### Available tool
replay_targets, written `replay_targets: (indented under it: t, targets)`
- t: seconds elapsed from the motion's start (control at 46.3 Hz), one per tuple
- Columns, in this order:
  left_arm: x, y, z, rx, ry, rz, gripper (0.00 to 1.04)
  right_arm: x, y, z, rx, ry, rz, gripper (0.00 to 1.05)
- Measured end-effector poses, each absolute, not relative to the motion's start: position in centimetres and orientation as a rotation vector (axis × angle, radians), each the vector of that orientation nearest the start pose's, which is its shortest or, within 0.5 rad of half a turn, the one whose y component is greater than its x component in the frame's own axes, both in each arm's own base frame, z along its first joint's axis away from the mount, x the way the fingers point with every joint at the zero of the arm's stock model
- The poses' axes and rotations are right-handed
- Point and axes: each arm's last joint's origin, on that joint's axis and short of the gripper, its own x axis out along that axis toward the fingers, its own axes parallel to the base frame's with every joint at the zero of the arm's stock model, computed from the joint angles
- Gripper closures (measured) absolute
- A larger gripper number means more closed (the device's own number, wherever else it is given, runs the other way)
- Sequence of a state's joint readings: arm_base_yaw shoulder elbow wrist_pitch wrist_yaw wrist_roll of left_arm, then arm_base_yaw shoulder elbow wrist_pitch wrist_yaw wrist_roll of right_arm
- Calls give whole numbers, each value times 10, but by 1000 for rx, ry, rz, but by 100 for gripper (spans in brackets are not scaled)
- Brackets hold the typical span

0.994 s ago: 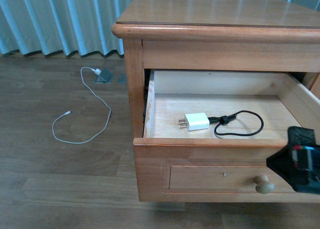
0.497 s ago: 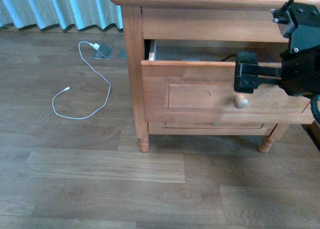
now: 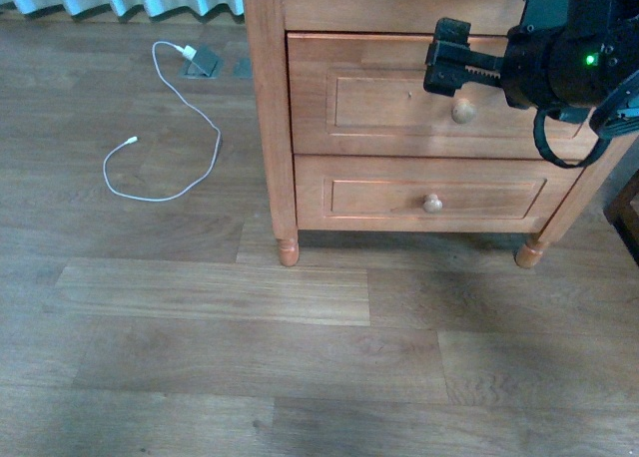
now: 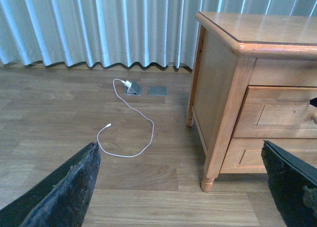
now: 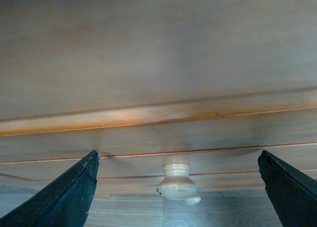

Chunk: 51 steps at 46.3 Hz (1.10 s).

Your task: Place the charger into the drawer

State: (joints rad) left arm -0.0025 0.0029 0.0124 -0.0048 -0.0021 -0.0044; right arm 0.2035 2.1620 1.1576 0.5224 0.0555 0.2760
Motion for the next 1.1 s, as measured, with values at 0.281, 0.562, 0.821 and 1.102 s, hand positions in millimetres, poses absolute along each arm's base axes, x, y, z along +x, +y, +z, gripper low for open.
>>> replay_targets:
  t: [0.281, 0.562, 0.821, 1.102]
  targets:
    - [97, 0, 167, -4, -5, 0, 6, 434, 92, 96, 207, 446, 63, 8]
    - [97, 0, 167, -4, -5, 0, 6, 418, 88, 118, 232, 420, 116, 8]
    - [97, 0, 167, -4, -5, 0, 6, 334, 61, 181, 280, 368, 213, 8]
    - [97, 0, 167, -4, -5, 0, 6, 204, 13, 233, 323, 297, 249, 8]
